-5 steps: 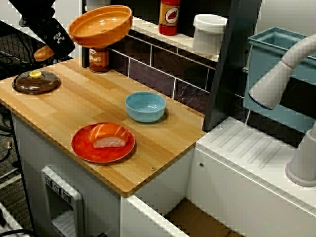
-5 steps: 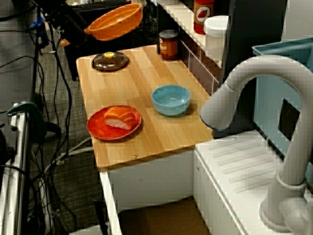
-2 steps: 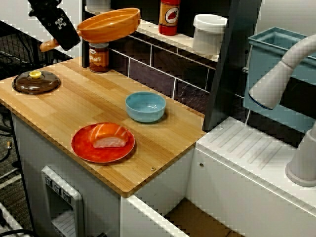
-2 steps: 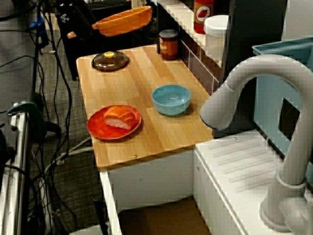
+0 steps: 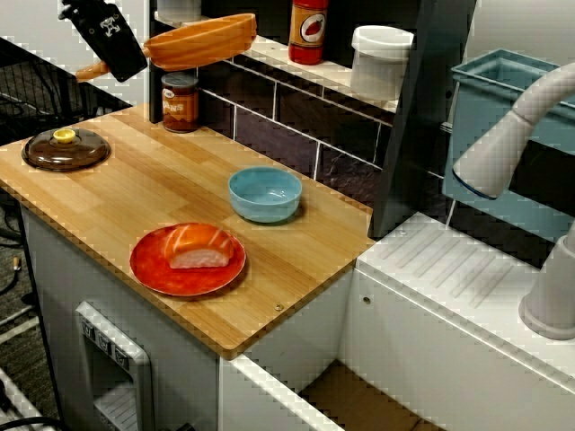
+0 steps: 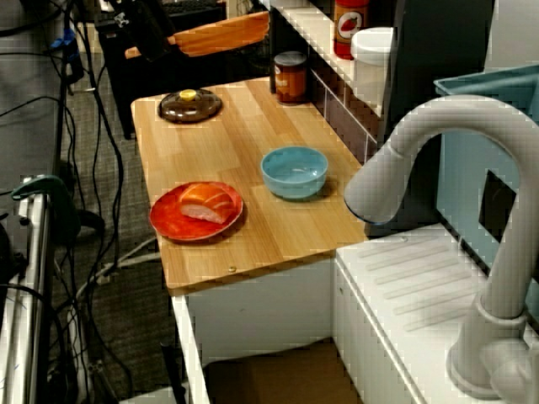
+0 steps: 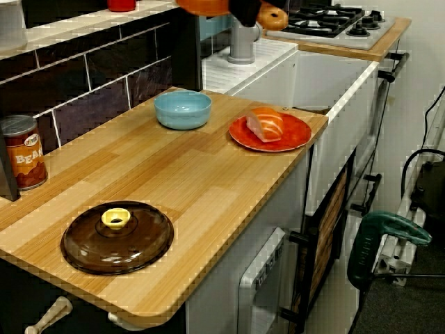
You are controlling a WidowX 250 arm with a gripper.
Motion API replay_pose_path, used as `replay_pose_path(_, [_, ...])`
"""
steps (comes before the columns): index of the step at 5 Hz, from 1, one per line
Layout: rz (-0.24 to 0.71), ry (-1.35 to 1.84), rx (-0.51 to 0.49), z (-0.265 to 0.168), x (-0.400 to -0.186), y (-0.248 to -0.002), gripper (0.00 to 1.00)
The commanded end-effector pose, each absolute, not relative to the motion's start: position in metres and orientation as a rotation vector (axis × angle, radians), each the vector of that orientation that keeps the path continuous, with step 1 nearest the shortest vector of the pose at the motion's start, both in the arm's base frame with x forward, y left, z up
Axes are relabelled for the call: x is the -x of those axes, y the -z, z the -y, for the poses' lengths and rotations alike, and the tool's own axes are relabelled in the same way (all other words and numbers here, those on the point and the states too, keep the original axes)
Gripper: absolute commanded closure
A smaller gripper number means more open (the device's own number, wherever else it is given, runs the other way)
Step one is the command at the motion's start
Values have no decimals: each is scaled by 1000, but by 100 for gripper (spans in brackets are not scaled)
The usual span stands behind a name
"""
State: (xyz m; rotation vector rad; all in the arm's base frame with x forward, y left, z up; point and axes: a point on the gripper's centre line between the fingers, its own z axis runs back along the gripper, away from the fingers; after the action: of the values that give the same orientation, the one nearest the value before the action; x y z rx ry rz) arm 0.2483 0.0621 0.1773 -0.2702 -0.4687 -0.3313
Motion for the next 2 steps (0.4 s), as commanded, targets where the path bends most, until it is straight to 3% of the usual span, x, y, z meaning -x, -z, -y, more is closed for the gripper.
replay_pose_path(1, [497,300,243,-92,-264,-189,100])
replay_pose_path(2, [511,256,191,-100,-270,-193,100])
